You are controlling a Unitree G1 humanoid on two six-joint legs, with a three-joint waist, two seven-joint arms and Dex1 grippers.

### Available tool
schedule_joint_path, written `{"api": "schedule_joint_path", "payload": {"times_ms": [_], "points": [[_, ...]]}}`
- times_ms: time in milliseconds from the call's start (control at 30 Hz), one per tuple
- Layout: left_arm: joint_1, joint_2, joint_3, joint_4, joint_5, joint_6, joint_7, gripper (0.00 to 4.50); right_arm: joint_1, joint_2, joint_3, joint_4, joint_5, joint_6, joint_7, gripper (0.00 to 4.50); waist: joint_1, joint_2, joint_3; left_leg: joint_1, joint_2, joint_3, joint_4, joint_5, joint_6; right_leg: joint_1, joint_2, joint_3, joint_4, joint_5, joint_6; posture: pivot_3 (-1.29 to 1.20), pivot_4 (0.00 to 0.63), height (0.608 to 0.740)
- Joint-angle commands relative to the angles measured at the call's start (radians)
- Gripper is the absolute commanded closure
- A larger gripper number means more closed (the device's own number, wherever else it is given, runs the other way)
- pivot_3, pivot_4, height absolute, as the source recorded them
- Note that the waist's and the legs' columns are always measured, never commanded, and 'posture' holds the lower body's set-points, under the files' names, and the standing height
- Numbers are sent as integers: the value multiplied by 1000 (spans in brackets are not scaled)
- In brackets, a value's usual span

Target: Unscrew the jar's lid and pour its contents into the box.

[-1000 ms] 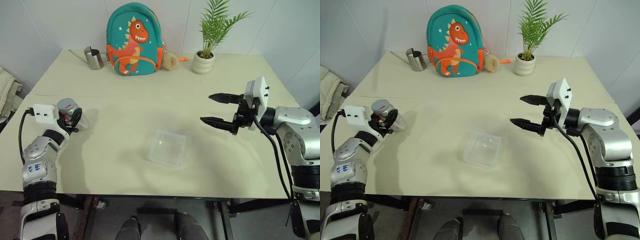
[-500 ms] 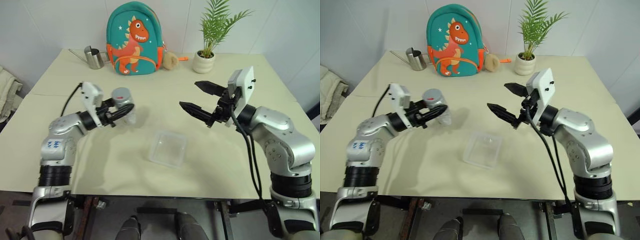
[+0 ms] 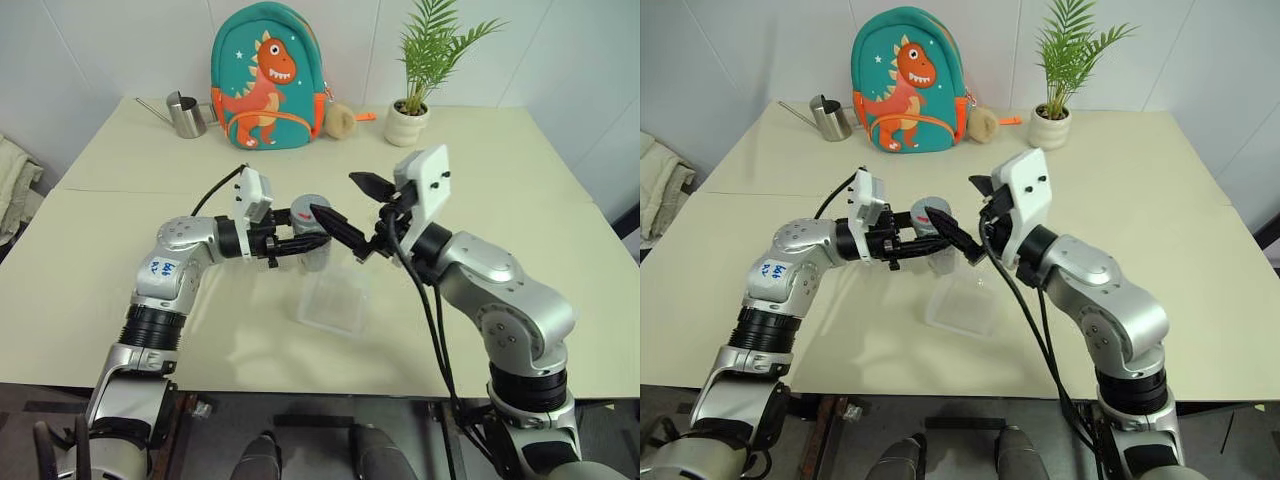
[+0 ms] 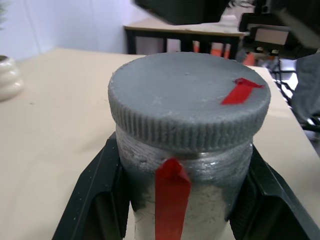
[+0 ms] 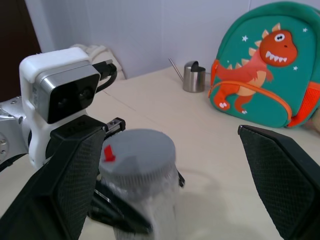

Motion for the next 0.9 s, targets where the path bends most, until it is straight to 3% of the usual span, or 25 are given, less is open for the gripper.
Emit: {"api": "schedule_joint_path", "payload": {"times_ms": [33, 267, 900], "points": [[-33, -2, -11, -5, 23, -36, -23, 2470, -10, 28, 31, -54, -35, -15, -36, 0, -1, 0, 0, 0, 0, 0, 0, 0, 0, 0, 0, 0, 0, 0, 0, 0, 150, 740], [-37, -9, -12, -14, 39, -41, -33, 2470, -8, 88, 66, -70, -42, 0, -69, 0, -1, 0, 0, 0, 0, 0, -1, 0, 0, 0, 0, 0, 0, 0, 0, 0, 150, 740], [1, 9, 10, -100, 31, -30, -28, 2470, 34, 122, 104, -37, -144, -31, -86, 0, -2, 0, 0, 0, 0, 0, -1, 0, 0, 0, 0, 0, -1, 0, 0, 0, 150, 740]]}}
